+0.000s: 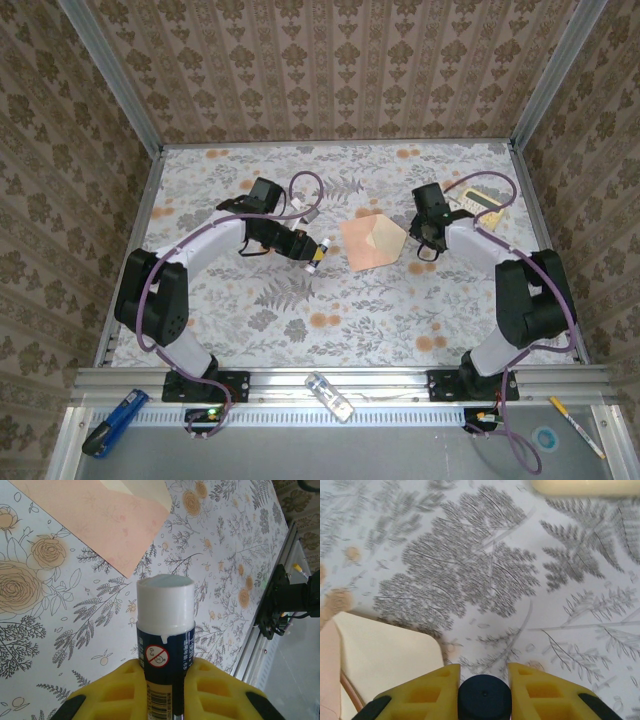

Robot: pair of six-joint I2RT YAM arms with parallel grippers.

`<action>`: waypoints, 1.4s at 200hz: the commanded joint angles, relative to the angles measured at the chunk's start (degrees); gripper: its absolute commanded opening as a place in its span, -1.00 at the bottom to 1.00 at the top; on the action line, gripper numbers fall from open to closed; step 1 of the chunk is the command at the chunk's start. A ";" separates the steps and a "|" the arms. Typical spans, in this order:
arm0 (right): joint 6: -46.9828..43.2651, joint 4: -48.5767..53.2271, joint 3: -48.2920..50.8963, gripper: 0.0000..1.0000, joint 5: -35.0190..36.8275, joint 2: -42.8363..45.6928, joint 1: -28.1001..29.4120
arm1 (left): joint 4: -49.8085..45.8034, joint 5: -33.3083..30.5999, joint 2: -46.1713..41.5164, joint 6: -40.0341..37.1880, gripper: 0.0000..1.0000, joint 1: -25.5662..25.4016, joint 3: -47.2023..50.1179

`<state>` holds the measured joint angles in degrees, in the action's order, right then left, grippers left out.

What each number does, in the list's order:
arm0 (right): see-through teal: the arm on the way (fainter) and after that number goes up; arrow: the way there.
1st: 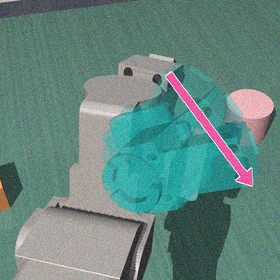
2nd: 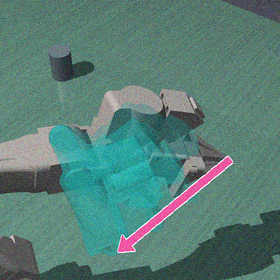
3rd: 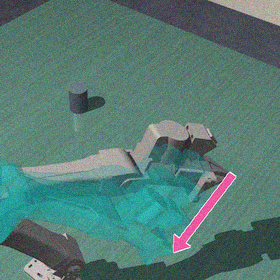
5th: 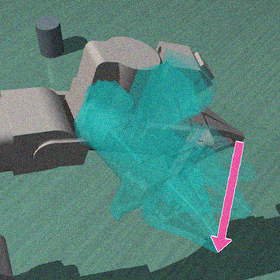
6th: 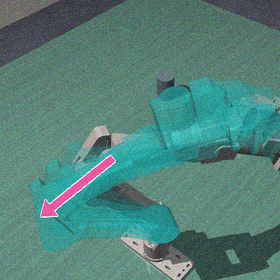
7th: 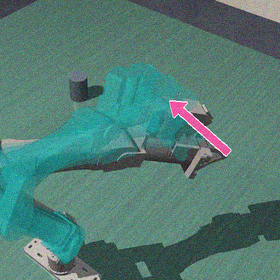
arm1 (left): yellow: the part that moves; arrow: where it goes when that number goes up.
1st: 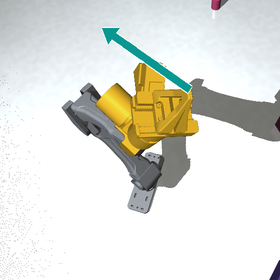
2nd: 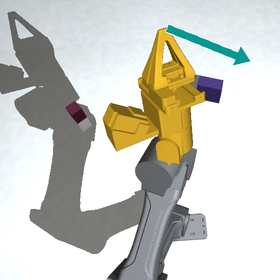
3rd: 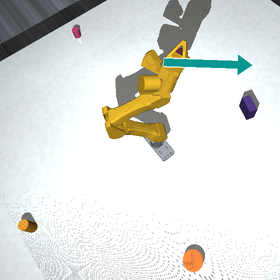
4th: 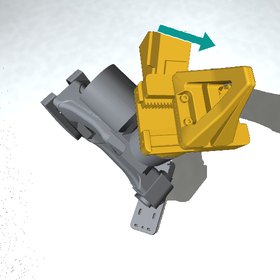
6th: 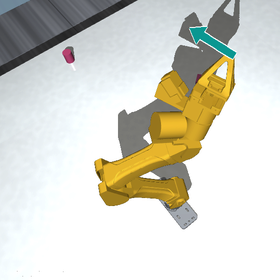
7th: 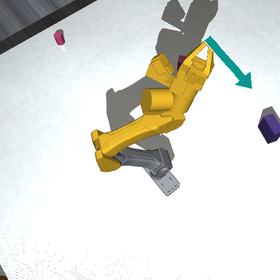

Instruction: Place the letter into the envelope and seal it

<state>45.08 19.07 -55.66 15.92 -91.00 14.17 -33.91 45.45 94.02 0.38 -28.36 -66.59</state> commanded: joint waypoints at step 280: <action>-12.62 -37.40 25.13 -0.46 29.27 0.30 17.79 | 14.43 -1.41 -7.66 9.67 -0.80 -0.12 10.31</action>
<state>28.49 -17.04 -31.68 39.42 -89.56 31.00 -22.09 44.10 88.42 8.47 -28.40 -57.54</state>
